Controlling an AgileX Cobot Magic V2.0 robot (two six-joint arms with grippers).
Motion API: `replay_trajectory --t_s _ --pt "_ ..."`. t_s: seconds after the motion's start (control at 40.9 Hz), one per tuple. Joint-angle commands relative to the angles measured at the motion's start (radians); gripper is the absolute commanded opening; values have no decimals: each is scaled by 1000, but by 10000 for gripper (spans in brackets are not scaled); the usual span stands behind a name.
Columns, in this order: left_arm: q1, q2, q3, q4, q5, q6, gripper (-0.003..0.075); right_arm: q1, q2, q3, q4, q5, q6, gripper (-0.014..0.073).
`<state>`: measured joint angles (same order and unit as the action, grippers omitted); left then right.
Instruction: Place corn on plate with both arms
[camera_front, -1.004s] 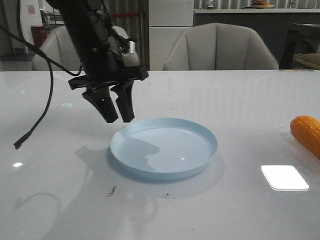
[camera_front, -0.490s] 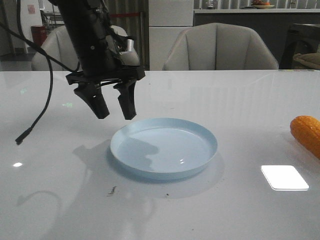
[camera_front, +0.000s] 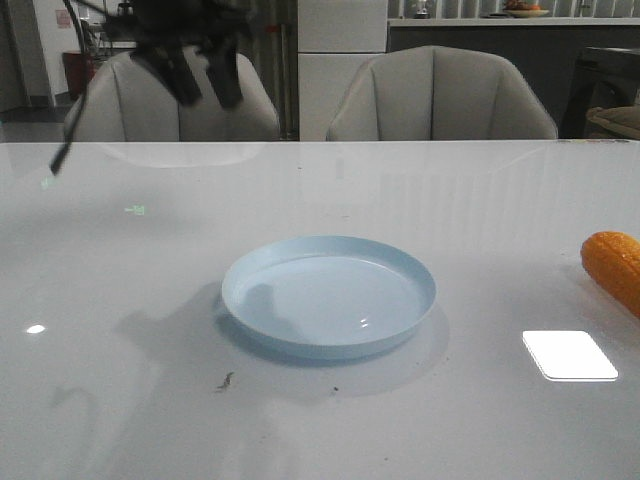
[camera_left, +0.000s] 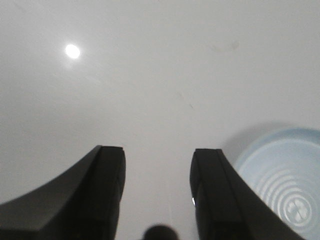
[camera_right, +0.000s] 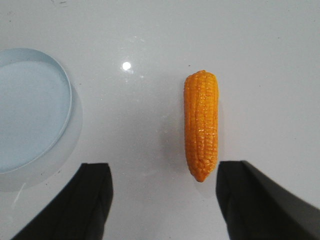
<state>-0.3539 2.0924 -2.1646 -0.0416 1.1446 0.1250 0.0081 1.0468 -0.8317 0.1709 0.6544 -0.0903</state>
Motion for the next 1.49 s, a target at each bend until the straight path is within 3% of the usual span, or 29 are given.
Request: replay_trajectory --t_s 0.0,0.122,0.269,0.416,0.563,0.71,0.832,1.102,1.469 --pt "43 -176 -41 48 -89 -28 323 0 11 -49 8 -63 -6 544" --pt "114 -281 3 48 -120 -28 291 0 88 -122 0 -6 -6 519" --pt "195 -422 163 42 -227 -28 253 0 224 -283 -43 54 -6 518" --pt "245 -601 447 42 -415 -28 218 0 361 -455 -86 120 -6 518" --pt "277 -817 840 42 -648 -28 185 -4 502 -589 -105 219 -6 518" --pt "288 -1016 1155 42 -752 -28 165 -4 633 -655 -109 274 -6 518" --pt "288 -1151 1327 42 -784 -28 147 -4 713 -666 -110 306 -5 519" --pt "288 -1340 1449 42 -782 -28 127 -4 790 -666 -171 318 18 519" --pt "288 -1373 1451 42 -782 -28 127 -4 874 -666 -171 336 28 519"
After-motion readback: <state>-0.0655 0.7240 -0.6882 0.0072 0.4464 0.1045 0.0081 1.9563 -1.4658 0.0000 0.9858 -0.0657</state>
